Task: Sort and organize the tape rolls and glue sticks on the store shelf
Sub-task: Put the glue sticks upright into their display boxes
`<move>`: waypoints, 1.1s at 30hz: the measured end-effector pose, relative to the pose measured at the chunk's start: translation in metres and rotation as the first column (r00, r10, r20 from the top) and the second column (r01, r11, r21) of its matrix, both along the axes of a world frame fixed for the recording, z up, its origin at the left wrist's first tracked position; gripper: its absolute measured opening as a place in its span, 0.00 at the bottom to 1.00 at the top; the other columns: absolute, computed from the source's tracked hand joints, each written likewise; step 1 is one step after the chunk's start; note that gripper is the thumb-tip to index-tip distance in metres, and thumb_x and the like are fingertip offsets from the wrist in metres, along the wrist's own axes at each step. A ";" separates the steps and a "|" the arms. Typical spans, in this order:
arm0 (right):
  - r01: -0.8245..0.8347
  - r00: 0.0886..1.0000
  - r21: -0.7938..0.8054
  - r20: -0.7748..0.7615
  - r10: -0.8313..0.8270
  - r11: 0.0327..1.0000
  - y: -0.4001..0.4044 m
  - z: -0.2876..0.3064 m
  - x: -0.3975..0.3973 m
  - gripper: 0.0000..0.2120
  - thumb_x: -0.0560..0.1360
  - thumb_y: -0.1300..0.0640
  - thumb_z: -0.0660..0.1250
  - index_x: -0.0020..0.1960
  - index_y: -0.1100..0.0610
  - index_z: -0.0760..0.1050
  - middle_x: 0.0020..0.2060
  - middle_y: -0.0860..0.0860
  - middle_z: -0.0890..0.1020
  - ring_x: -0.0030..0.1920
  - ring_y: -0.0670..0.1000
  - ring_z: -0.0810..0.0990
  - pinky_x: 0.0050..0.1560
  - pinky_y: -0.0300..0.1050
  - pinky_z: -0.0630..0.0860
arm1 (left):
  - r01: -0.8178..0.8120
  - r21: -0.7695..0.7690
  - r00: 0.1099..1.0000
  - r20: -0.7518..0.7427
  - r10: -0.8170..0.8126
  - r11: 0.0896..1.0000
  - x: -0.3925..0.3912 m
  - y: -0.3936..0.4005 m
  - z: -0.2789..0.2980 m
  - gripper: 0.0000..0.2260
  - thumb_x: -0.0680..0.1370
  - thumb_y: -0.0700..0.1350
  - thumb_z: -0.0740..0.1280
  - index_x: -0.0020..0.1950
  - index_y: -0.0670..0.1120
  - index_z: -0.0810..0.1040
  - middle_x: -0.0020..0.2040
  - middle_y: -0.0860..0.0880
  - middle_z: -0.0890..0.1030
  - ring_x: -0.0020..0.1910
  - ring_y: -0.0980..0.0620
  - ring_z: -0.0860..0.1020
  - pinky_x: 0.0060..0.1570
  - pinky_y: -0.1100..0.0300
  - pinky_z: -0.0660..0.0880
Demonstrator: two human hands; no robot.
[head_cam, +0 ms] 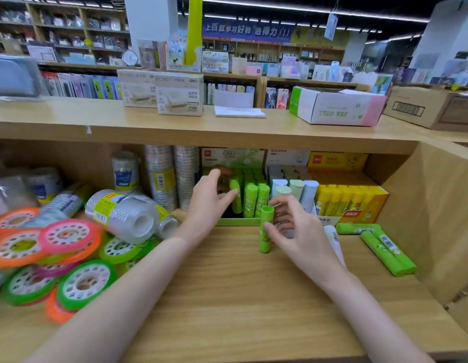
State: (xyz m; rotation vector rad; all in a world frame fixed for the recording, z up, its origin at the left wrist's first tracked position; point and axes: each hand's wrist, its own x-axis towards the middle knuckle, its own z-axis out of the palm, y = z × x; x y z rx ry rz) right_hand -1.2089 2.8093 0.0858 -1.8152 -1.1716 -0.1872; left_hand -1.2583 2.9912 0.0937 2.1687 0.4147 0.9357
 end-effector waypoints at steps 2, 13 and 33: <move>-0.006 1.000 0.011 -0.023 0.006 1.000 0.000 -0.001 0.001 0.17 0.72 0.60 0.70 0.52 0.45 0.66 0.39 0.46 0.78 0.42 0.42 0.78 0.42 0.33 0.76 | 0.020 0.085 1.000 -0.002 -0.019 0.996 -0.001 -0.004 -0.002 0.13 0.75 0.40 0.69 0.59 0.41 0.74 0.48 0.49 0.70 0.37 0.60 0.73 0.39 0.82 0.67; -0.021 0.999 -0.139 -0.050 0.015 0.990 0.005 -0.010 0.003 0.25 0.70 0.60 0.72 0.51 0.38 0.60 0.40 0.42 0.76 0.37 0.41 0.77 0.43 0.33 0.75 | 0.017 0.528 0.972 -0.207 0.109 0.849 -0.014 -0.001 -0.001 0.19 0.75 0.39 0.60 0.66 0.46 0.72 0.49 0.47 0.73 0.50 0.45 0.71 0.45 0.54 0.69; 0.217 0.870 -0.073 0.468 -0.159 0.973 0.061 0.021 0.001 0.13 0.67 0.64 0.74 0.47 0.61 0.72 0.37 0.50 0.74 0.37 0.50 0.72 0.38 0.41 0.68 | 0.081 0.784 0.929 -0.283 0.238 0.616 -0.051 0.016 -0.032 0.14 0.68 0.43 0.54 0.39 0.48 0.80 0.36 0.52 0.79 0.42 0.50 0.77 0.35 0.60 0.70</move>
